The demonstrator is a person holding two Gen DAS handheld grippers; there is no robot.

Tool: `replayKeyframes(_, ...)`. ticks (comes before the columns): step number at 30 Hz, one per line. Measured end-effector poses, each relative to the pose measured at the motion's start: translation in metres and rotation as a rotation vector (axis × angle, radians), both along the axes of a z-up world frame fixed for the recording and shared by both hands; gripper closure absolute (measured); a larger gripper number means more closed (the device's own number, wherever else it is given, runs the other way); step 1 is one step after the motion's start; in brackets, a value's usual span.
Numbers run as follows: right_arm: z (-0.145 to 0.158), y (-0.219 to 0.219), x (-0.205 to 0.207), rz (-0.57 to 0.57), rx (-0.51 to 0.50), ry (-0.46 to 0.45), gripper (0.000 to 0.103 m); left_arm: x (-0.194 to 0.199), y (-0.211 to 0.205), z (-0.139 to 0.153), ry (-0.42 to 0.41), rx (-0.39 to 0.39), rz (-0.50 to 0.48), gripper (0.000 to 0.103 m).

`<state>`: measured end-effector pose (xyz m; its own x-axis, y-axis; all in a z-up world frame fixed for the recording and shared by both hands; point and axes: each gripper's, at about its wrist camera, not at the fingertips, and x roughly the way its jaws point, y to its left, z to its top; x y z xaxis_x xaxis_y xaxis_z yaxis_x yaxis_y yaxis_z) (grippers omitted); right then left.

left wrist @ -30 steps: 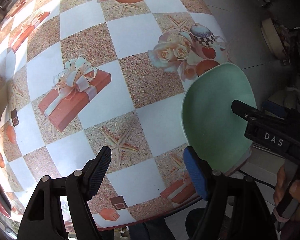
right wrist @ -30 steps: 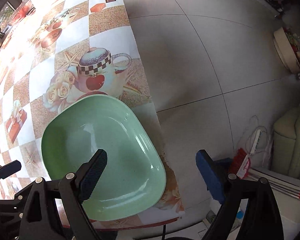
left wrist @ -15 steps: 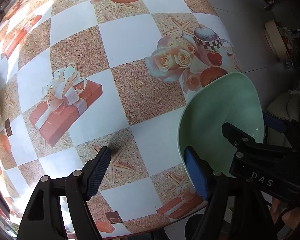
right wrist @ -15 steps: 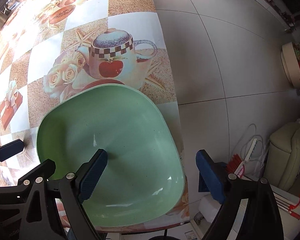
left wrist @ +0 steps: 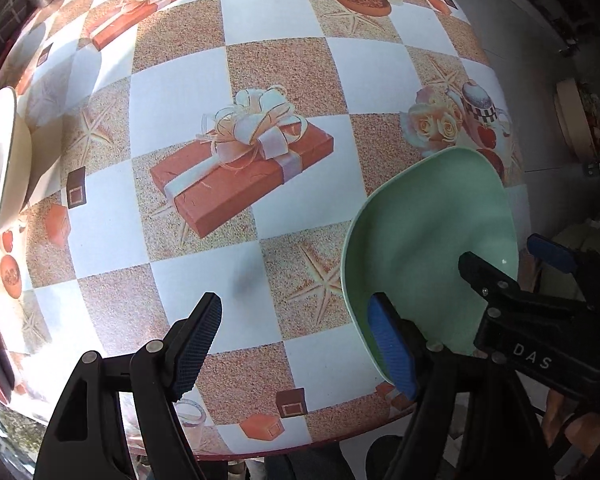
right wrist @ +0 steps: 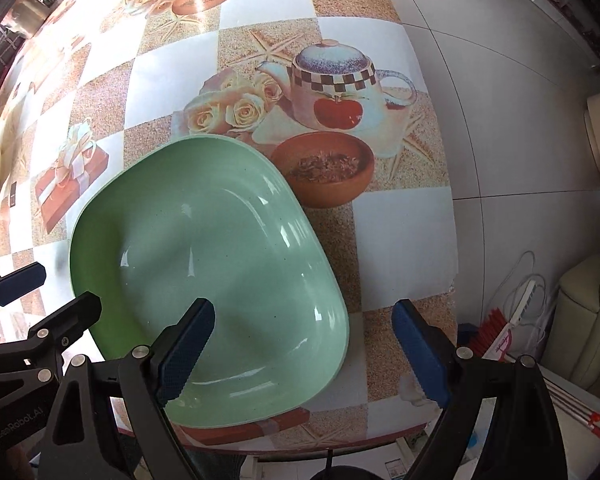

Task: Organize plates and bowls
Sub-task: 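Close the right gripper on the green plate rim and lift it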

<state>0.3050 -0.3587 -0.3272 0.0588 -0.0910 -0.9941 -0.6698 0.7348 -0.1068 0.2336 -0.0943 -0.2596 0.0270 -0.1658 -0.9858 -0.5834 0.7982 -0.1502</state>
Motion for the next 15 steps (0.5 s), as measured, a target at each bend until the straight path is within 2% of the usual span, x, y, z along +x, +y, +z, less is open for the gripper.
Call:
replayKeyframes(3,0.001,0.007,0.008,0.048,-0.004,0.013,0.012,-0.004,-0.012,0.001,0.004,0.018,0.023,0.024)
replayKeyframes(6,-0.006,0.016,0.011,0.09,-0.027,0.02,0.012,0.004,-0.027,-0.012,0.038,0.006,0.044,0.024)
replayKeyframes(10,-0.009,0.021,0.008,0.086,-0.004,0.06,0.012,0.005,-0.029,-0.021,0.05,0.01,0.065,0.024)
replayKeyframes(13,-0.004,0.021,0.001,0.068,0.04,0.096,0.034,0.009,-0.035,-0.02,0.058,0.031,0.028,0.024)
replayKeyframes(15,0.002,0.031,-0.006,0.057,0.059,0.112,0.044,0.011,-0.037,-0.02,0.067,0.045,0.001,0.024)
